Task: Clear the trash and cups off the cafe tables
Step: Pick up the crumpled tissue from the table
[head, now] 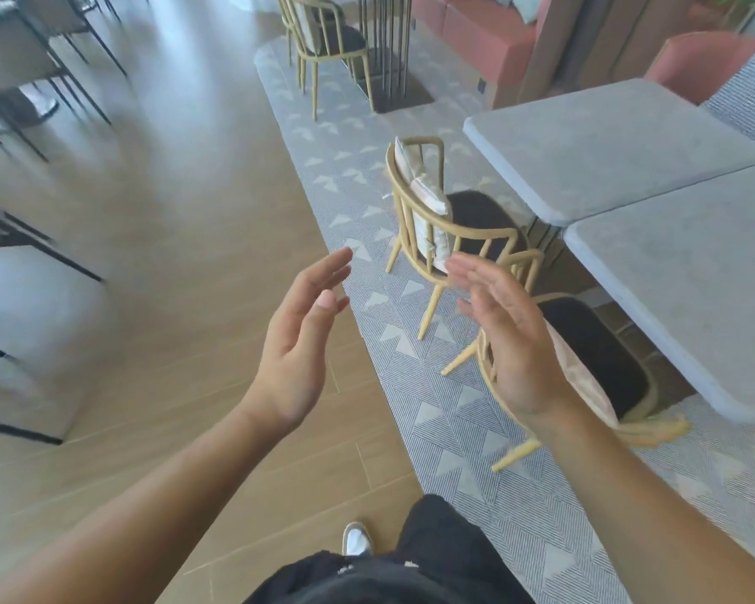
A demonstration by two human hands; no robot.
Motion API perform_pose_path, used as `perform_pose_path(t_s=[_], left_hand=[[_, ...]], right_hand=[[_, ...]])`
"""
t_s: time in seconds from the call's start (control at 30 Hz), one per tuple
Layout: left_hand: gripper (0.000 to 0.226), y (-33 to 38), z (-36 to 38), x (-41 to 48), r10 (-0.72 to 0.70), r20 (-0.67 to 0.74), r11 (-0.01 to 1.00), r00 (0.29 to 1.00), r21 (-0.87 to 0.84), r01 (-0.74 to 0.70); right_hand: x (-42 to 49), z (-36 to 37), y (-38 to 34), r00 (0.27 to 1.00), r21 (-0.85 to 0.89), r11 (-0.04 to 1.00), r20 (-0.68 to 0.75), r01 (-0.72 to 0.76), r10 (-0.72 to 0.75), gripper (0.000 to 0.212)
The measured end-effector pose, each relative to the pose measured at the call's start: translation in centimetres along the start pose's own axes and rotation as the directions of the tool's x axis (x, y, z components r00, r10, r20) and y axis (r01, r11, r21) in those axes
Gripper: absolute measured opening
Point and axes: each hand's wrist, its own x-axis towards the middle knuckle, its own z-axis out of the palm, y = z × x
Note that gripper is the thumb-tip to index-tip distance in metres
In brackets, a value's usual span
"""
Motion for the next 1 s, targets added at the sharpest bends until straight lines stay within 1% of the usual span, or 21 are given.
perform_pose_path(t_s=[0.17,0.3,0.47,0.6,0.7,0.8,1.0], left_hand=[[0.044,-2.6,-2.1,7.9,0.001,-0.044,1.0,0.999,0.012,-0.001],[0.039,-5.2,-3.1,15.0,0.0,-0.063,1.0,0.998,0.014,0.001],[0.036,-8.1,-3.0,25.6,0.024,-0.107,1.0,0.994,0.013,-0.023],[0.037,-9.4,-2.6,34.1,0.022,-0.143,1.0,0.989,-0.017,-0.024],[0.037,-10.2,-2.6,40.7,0.031,-0.184,0.999,0.982,-0.034,-0.038],[0.037,-11.1,-2.8,46.2,0.036,-0.214,0.998,0.976,-0.047,-0.047],[0.035,-13.5,-4.9,55.6,0.032,-0.256,0.997,0.966,-0.056,-0.048]], right_hand=[[8.4,1.2,2.2,0.995,0.094,0.995,-0.095,-0.018,0.027,0.047],[16.0,1.2,4.1,0.996,0.124,0.992,-0.081,-0.022,0.032,0.039],[27.4,0.0,6.4,0.996,0.155,0.988,-0.094,0.011,0.004,0.045],[36.9,-1.6,7.4,0.994,0.186,0.982,-0.113,0.019,0.002,0.043],[44.0,-2.3,7.8,0.993,0.176,0.984,-0.114,0.035,-0.015,0.042],[49.9,-2.2,8.0,0.992,0.16,0.986,-0.122,0.038,-0.019,0.04],[59.9,-0.3,9.0,0.992,0.142,0.989,-0.121,0.047,-0.03,0.044]])
